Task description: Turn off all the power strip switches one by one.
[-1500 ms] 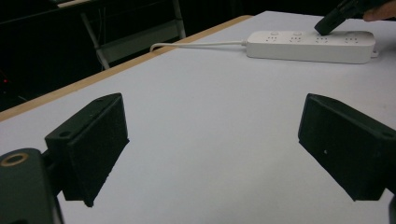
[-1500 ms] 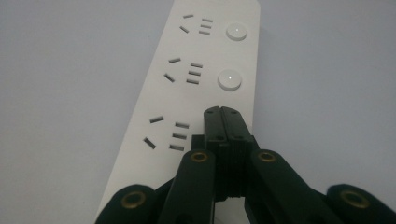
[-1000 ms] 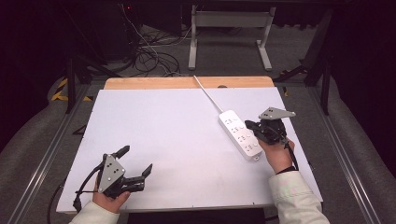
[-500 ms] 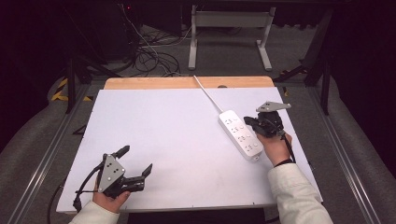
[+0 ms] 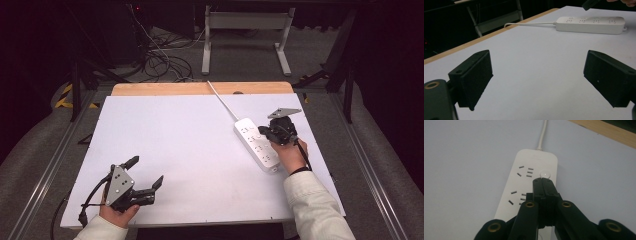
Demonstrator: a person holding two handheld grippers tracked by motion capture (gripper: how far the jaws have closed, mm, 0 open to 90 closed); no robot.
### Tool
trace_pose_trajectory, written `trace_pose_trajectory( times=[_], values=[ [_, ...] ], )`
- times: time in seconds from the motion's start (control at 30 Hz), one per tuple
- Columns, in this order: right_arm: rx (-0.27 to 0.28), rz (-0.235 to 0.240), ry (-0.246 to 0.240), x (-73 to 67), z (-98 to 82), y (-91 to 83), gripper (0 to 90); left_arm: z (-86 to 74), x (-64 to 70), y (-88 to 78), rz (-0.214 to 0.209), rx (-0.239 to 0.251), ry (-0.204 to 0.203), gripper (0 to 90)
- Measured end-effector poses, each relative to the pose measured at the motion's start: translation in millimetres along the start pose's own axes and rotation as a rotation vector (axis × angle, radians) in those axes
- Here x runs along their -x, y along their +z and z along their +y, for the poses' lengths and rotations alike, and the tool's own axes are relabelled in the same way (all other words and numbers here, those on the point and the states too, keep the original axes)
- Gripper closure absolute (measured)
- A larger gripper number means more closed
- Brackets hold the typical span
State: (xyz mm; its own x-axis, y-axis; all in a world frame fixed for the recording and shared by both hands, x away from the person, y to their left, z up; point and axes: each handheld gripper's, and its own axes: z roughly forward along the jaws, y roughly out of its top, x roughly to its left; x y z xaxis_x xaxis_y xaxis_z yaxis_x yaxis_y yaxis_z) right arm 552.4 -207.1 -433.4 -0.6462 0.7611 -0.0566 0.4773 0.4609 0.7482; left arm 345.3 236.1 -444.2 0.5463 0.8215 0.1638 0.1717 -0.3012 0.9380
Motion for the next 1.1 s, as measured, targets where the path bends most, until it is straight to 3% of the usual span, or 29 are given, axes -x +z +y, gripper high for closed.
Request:
trace_pose_trajectory(
  times=[0.67,1.1],
  values=[
    [-0.08,-0.01,-0.011,-0.5,-2.4,15.5,90.0,-0.1,0.4,0.7,-0.002,-0.006,-0.001,9.2],
    [-0.092,-0.029,-0.014,-3.2,-3.8,20.9,90.0,-0.1,0.5,0.2,-0.001,-0.005,0.002,9.2]
  ],
)
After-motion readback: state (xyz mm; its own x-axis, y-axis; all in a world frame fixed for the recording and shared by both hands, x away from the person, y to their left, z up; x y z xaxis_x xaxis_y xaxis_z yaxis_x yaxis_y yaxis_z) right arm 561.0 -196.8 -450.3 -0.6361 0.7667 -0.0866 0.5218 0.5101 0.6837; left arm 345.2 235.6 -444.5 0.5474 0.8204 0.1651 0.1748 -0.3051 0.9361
